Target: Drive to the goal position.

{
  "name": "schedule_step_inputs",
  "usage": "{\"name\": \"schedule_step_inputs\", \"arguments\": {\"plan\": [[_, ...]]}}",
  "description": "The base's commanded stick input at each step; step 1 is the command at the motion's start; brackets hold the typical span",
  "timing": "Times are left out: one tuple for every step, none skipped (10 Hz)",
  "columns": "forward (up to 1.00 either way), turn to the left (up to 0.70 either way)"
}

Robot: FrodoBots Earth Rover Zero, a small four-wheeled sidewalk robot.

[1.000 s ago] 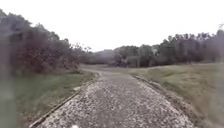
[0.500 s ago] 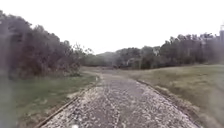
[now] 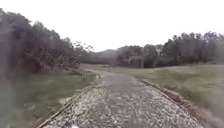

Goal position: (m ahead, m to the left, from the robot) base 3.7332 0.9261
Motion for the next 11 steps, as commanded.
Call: {"name": "schedule_step_inputs", "arguments": {"plan": [[0.7,-0.03],[0.7,-0.03],[0.7,-0.03],[0.7,-0.03],[0.7,-0.03],[0.7,-0.03],[0.7,-0.03],[0.7,-0.03],[0.7,-0.11],[0.7,-0.33],[0.7,-0.3]]}}
